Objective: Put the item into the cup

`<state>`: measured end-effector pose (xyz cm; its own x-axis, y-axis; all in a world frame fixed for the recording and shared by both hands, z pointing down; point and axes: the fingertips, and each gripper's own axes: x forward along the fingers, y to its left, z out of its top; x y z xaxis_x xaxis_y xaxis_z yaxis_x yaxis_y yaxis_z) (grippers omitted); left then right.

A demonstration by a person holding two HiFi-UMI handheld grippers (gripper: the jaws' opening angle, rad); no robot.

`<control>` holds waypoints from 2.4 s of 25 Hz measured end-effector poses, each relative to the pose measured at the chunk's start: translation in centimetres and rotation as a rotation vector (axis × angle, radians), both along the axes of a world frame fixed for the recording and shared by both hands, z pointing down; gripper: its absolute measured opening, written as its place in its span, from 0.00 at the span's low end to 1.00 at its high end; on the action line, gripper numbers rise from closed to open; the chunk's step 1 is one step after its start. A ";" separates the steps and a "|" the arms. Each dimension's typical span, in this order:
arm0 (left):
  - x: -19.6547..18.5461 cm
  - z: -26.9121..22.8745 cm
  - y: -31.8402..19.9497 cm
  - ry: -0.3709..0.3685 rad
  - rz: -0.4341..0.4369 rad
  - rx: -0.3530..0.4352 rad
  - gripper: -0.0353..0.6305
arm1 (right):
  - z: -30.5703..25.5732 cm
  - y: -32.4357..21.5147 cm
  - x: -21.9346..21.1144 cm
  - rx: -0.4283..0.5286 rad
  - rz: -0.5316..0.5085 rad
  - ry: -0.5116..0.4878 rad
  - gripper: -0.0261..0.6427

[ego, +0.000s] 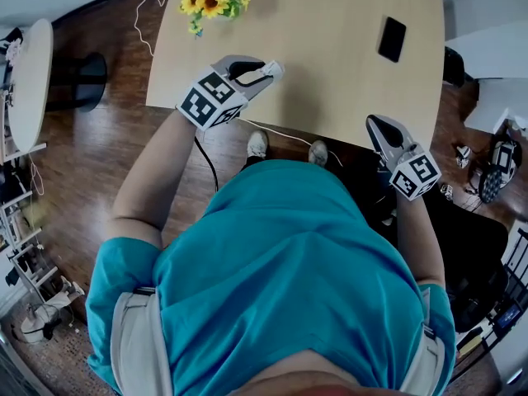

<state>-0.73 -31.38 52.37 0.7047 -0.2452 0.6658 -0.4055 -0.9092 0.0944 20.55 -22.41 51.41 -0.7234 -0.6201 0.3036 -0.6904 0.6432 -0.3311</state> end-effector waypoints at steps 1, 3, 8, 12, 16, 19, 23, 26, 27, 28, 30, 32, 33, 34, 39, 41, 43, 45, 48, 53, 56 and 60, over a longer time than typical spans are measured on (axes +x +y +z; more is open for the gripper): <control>-0.5 -1.6 0.2 0.074 -0.011 0.031 0.24 | -0.4 -0.1 -0.2 0.005 0.009 -0.001 0.04; -1.9 -4.4 0.9 0.197 -0.023 0.098 0.17 | -1.4 -0.1 -0.8 0.018 0.030 -0.006 0.04; -6.1 -9.5 3.2 0.458 -0.009 0.164 0.06 | -5.4 0.6 -3.4 0.081 0.128 -0.028 0.04; -8.8 -10.9 5.5 0.583 -0.005 0.102 0.06 | -8.2 2.8 -5.5 0.115 0.212 -0.060 0.04; -9.6 -11.6 8.0 0.607 0.011 0.104 0.06 | -9.6 6.7 -6.3 0.125 0.233 -0.063 0.04; -9.4 -13.0 10.9 0.626 0.002 0.141 0.06 | -10.4 10.1 -5.3 0.144 0.244 -0.065 0.04; -7.8 -13.7 16.6 0.647 -0.055 0.156 0.06 | -11.0 15.8 -3.2 0.193 0.224 -0.043 0.04; -5.1 -13.1 21.7 0.654 -0.119 0.149 0.06 | -10.7 20.5 -1.9 0.230 0.170 -0.016 0.04; -4.1 -12.9 23.6 0.656 -0.141 0.143 0.06 | -10.5 22.2 -1.5 0.236 0.150 -0.011 0.04; -3.0 -12.8 25.6 0.657 -0.163 0.135 0.06 | -10.2 24.0 -1.0 0.238 0.132 -0.009 0.04; -1.2 -12.5 29.2 0.653 -0.198 0.115 0.06 | -9.5 27.2 0.1 0.236 0.102 -0.011 0.04; 0.0 -12.3 32.6 0.633 -0.209 0.104 0.06 | -8.7 30.2 1.0 0.225 0.084 -0.022 0.04; 0.4 -12.3 34.3 0.615 -0.209 0.110 0.06 | -8.3 31.6 1.3 0.216 0.080 -0.034 0.04; 0.5 -12.5 35.8 0.597 -0.208 0.124 0.06 | -8.1 32.8 1.6 0.209 0.078 -0.049 0.04; -0.4 -14.4 40.2 0.560 -0.206 0.211 0.06 | -8.4 36.6 1.6 0.222 0.082 -0.090 0.04; -1.4 -14.7 41.1 0.565 -0.209 0.230 0.06 | -8.9 37.3 1.4 0.234 0.097 -0.093 0.04; -2.9 -15.0 41.7 0.570 -0.215 0.250 0.06 | -9.5 37.8 0.9 0.244 0.111 -0.103 0.04; -4.9 -15.2 42.3 0.570 -0.216 0.269 0.06 | -10.0 38.1 -0.1 0.248 0.123 -0.109 0.04; -7.6 -14.8 43.0 0.561 -0.195 0.283 0.06 | -10.3 38.2 -1.7 0.241 0.152 -0.084 0.04; -11.3 -14.0 42.5 0.563 -0.170 0.282 0.06 | -10.9 38.1 -4.4 0.235 0.224 -0.128 0.04; -12.6 -14.1 42.1 0.575 -0.180 0.284 0.06 | -10.7 38.2 -5.7 0.225 0.238 -0.121 0.04; -13.4 -13.6 41.9 0.586 -0.201 0.268 0.06 | -10.6 38.2 -6.9 0.219 0.217 -0.074 0.04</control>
<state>-14.11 10.55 38.74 0.8541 -0.5131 0.0853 -0.5201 -0.8438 0.1323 13.67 15.81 40.78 -0.5825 -0.8070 0.0971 -0.7982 0.5453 -0.2558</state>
